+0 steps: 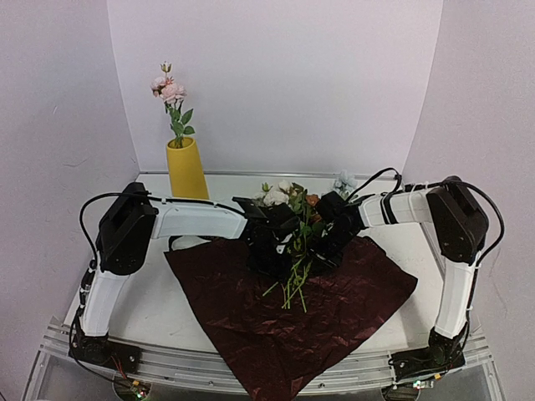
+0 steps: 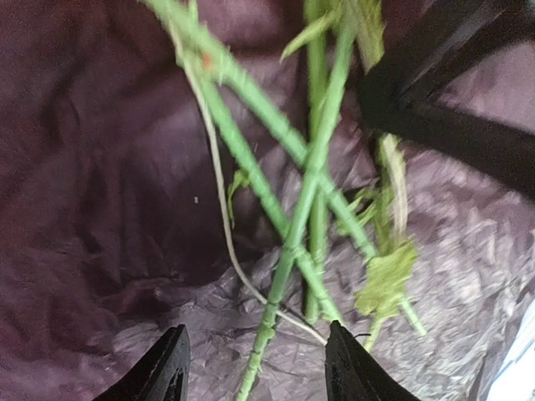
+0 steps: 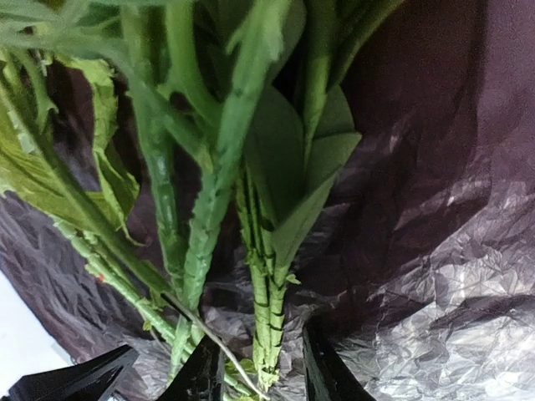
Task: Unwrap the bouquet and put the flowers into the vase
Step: Adjust the fake flower with the wrapping paper.
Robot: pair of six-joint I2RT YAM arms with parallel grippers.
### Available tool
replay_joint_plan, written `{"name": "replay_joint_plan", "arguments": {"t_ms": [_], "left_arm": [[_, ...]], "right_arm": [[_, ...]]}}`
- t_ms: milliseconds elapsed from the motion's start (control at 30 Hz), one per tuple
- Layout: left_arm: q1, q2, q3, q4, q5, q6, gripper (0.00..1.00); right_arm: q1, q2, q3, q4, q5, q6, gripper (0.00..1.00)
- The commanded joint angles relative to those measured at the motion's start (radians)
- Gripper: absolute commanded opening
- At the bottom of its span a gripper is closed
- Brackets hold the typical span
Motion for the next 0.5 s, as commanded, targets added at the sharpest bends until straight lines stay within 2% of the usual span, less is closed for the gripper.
{"name": "replay_joint_plan", "arguments": {"t_ms": [0,267,467], "left_arm": [[0.01,-0.035,-0.053,0.076,0.054,0.016,0.54],[0.024,-0.052,-0.13,0.1,0.051,0.019,0.37],[0.025,-0.057,-0.15,0.106,0.057,0.036,0.29]], "right_arm": [[0.007,0.029,0.019,-0.12,0.05,0.029,0.32],[0.014,0.059,0.061,-0.121,0.062,0.064,0.21],[0.013,0.028,0.051,-0.125,0.085,0.083,0.05]]}}
